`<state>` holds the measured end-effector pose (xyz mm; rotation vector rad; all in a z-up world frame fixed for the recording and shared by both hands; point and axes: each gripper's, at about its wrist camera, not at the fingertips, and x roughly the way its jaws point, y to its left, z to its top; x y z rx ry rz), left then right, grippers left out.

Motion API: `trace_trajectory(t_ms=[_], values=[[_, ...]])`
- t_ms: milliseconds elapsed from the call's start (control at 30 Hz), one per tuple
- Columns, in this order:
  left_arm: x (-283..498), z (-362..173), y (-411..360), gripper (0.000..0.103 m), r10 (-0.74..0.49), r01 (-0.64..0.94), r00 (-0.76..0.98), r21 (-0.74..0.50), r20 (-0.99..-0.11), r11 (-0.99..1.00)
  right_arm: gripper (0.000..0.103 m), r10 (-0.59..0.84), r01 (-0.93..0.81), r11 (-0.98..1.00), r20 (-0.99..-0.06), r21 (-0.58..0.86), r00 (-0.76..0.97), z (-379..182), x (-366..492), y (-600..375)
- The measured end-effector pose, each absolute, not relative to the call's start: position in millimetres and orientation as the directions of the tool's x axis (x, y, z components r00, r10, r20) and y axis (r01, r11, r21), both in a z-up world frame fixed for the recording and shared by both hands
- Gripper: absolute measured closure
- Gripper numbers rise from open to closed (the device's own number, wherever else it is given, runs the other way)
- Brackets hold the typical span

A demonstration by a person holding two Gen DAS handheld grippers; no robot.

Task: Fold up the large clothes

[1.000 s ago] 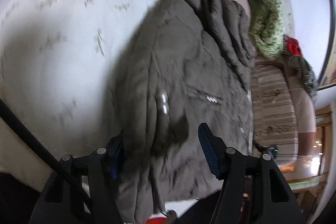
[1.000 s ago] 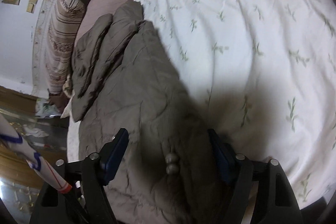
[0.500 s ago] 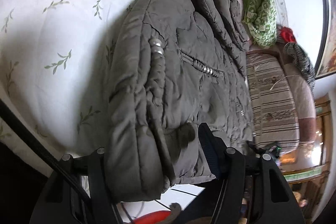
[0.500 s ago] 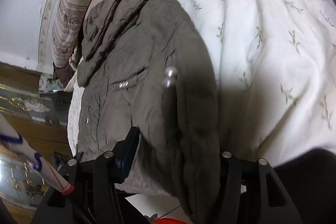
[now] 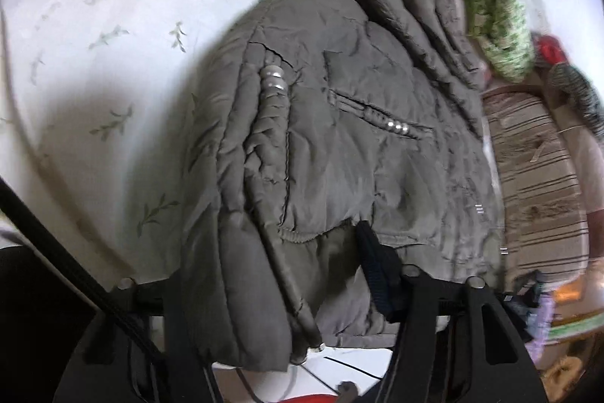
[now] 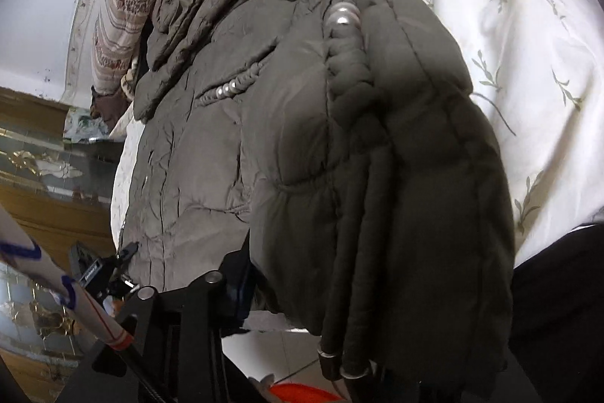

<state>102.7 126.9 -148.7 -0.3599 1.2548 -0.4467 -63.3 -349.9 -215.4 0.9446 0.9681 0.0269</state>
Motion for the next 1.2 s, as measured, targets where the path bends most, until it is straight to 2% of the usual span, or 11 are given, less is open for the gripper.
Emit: trace_trajectory(t_ms=[33,100,200,500,700,933,1200], values=[[101.7,-146.0,123.6,0.067,-0.486,0.134,0.247,-0.467,-0.838,0.874,0.068,0.406,0.377,0.609,-0.682,0.698,0.608,-213.8,-63.9,-351.1],[99.3,-136.0,119.8,0.078,-0.455,0.146,0.260,-0.431,-0.852,0.890,0.075,0.399,0.376,0.604,-0.675,0.702,0.620,-209.9,-65.7,-352.6],[91.9,-111.8,121.6,0.085,-0.449,0.149,0.312,-0.423,-0.837,0.894,0.082,0.379,0.361,0.625,-0.674,0.692,0.635,-197.1,-67.1,-350.3],[38.8,-47.9,152.5,0.087,-0.491,0.187,0.415,-0.456,-0.766,0.870,0.085,0.370,0.262,0.643,-0.591,0.720,0.717,-140.2,-106.9,-350.5],[12.4,-46.2,160.7,0.087,-0.443,0.204,0.417,-0.393,-0.794,0.896,0.085,0.371,0.246,0.679,-0.613,0.692,0.698,-128.2,-140.9,-339.2],[43.6,-1.6,138.3,0.086,-0.415,0.219,0.514,-0.353,-0.751,0.910,0.085,0.331,0.208,0.742,-0.618,0.638,0.713,-88.4,-105.8,-339.6],[131.4,59.0,71.9,0.086,-0.316,0.247,0.642,-0.202,-0.698,0.948,0.086,0.259,0.195,0.773,-0.580,0.604,0.773,-33.3,-25.2,-361.7]])
